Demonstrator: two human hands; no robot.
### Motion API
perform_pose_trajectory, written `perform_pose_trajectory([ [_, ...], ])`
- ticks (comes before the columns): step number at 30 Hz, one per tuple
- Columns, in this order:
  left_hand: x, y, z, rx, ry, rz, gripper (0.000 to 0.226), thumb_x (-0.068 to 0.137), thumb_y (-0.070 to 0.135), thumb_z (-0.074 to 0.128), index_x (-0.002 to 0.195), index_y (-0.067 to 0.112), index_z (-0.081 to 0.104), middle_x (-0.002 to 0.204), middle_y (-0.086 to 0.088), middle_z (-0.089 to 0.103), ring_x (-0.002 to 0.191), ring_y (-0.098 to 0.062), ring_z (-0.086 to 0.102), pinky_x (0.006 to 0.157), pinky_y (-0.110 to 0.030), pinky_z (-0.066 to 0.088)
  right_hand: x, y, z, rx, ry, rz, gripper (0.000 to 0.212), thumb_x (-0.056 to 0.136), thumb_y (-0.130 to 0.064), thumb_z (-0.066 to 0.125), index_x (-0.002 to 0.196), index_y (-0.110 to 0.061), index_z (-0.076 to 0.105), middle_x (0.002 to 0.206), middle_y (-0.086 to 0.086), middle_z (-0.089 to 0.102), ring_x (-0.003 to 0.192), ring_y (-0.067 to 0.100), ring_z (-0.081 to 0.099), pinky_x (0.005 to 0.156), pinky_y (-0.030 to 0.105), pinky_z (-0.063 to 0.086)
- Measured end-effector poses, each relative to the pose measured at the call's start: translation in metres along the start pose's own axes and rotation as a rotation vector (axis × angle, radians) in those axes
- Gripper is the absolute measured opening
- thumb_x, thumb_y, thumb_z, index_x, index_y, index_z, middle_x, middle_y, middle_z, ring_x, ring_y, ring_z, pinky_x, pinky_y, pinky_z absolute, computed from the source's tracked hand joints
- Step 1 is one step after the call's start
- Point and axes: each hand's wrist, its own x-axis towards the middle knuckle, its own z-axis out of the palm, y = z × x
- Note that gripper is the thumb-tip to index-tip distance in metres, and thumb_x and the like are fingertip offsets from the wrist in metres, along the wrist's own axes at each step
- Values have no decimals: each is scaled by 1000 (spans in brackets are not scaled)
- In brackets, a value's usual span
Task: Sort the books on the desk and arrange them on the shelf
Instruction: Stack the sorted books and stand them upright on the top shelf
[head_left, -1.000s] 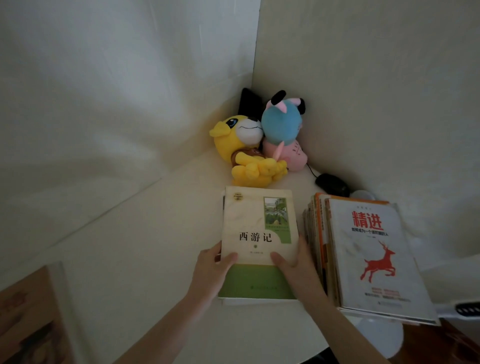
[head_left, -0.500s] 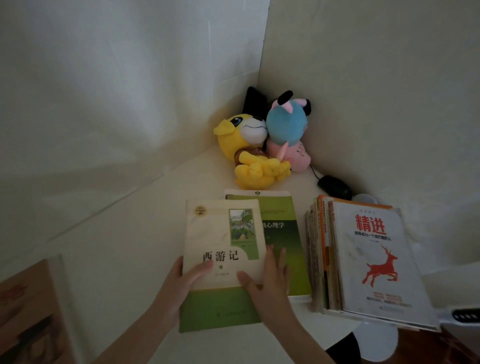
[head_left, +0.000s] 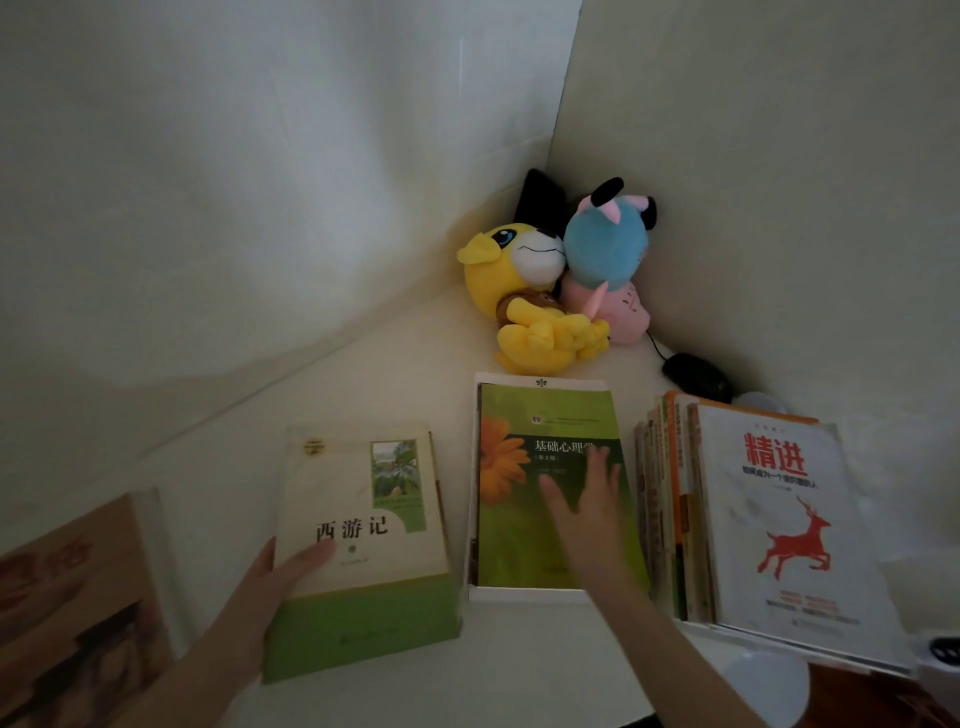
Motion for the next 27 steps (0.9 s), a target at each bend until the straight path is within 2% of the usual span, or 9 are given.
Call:
perform_pose_trajectory([
  [5, 7, -11, -12, 18, 5, -9, 19, 85, 9, 63, 103, 14, 62, 88, -15, 74, 76, -35, 69, 60, -44, 58, 18, 26, -18, -47, 70, 64, 88, 89, -37, 65, 154, -12, 11, 161, 7, 14, 149, 25, 11, 121, 45, 12],
  [9, 13, -11, -11, 66, 37, 17, 29, 82, 9, 68, 110, 10, 59, 93, -15, 73, 82, -34, 69, 69, -43, 55, 20, 31, -19, 18, 68, 142, 89, 84, -37, 70, 152, -9, 19, 158, 10, 25, 146, 28, 21, 120, 44, 17],
  [11, 15, -11, -11, 114, 41, 34, 34, 81, 11, 70, 113, 8, 58, 98, -16, 71, 85, -35, 68, 76, -46, 55, 17, 33, -18, -19, 85, 115, 87, 86, -37, 68, 152, -6, 20, 157, 13, 25, 146, 28, 19, 120, 42, 17],
  [13, 14, -11, -11, 165, 41, 48, 40, 80, 15, 72, 116, 7, 57, 101, -16, 70, 88, -35, 68, 83, -50, 54, 13, 33, -16, -45, 96, 105, 89, 88, -35, 66, 153, -4, 14, 160, 13, 16, 148, 27, 12, 120, 39, 12],
  [15, 13, -10, -9, 187, 48, 66, 42, 82, 20, 71, 118, 5, 56, 101, -15, 70, 87, -33, 68, 81, -48, 54, 11, 31, -15, -79, 111, 91, 92, 88, -35, 66, 153, -3, 10, 161, 13, 11, 149, 25, 8, 120, 37, 9],
  [18, 15, -9, -6, 133, 76, 54, 40, 90, 34, 60, 117, 5, 53, 94, -12, 67, 82, -29, 65, 69, -36, 52, 9, 28, -15, -114, 156, 74, 91, 85, -34, 69, 152, -1, 16, 160, 14, 17, 148, 26, 10, 119, 38, 12],
  [21, 17, -8, -8, 87, 83, 22, 45, 91, 47, 51, 112, 8, 60, 97, -15, 69, 88, -32, 66, 83, -44, 52, 4, 24, -12, -201, 184, 49, 85, 83, -39, 70, 148, -5, 27, 154, 15, 29, 143, 30, 18, 116, 43, 18],
  [24, 21, -11, -13, 71, 74, 33, 36, 96, 43, 45, 99, 12, 63, 99, -16, 70, 91, -33, 65, 91, -47, 49, -7, 18, 0, -255, 148, 24, 81, 84, -45, 66, 146, -5, 31, 148, 17, 34, 136, 32, 24, 112, 45, 23],
  [27, 20, -10, -10, 38, 75, 0, 39, 96, 45, 42, 96, 13, 63, 81, -9, 71, 82, -28, 64, 75, -41, 50, -18, 8, 18, -281, 69, 48, 86, 86, -51, 60, 149, -8, 21, 151, 17, 23, 140, 33, 17, 115, 49, 19],
])
